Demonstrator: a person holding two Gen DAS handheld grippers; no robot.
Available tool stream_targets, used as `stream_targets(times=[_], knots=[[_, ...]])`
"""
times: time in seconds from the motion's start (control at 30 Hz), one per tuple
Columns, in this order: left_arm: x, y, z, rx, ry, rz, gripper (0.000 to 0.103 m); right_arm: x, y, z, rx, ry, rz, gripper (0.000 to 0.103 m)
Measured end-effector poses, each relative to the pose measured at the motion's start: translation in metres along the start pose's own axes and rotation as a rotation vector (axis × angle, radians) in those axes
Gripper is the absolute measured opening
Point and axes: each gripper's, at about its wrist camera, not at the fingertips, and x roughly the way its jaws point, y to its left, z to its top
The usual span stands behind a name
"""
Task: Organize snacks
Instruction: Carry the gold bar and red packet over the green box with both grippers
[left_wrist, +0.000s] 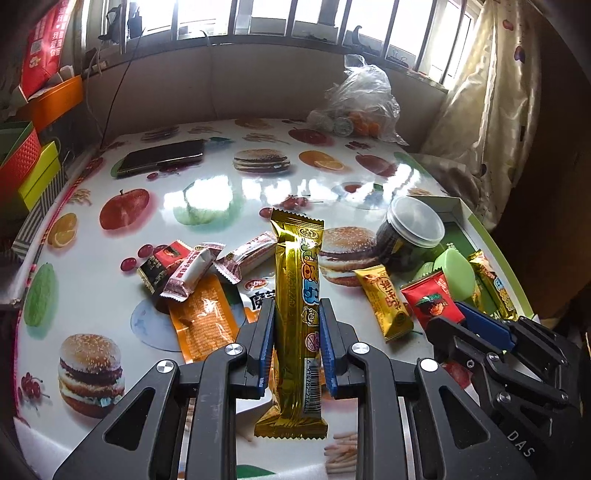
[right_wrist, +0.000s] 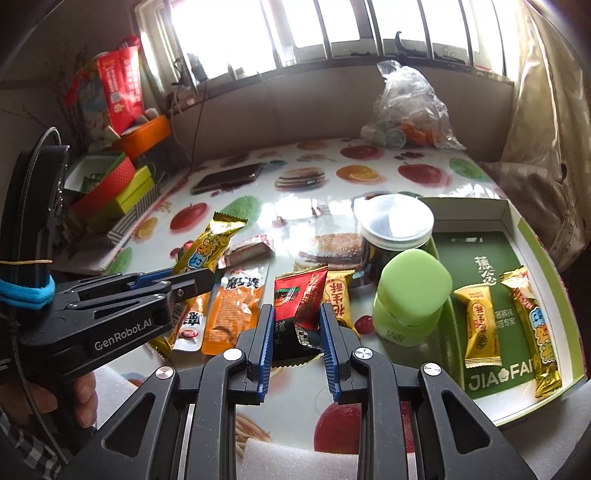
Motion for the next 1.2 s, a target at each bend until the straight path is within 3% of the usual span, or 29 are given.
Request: stream_targets(times=[0.73,1.2], knots=[[-0.016,-0.071,0.019,0.094,-0.046,-0.100,0.024,-0.061,-0.051,0.006,0.075,-0.125,-0.100,0.023],[0.001,-0.127,0.033,0.145,-0.023,-0.179,0.024,-0.076,-0.104,0.000,0.157,-0.139,-0.186,0.023]])
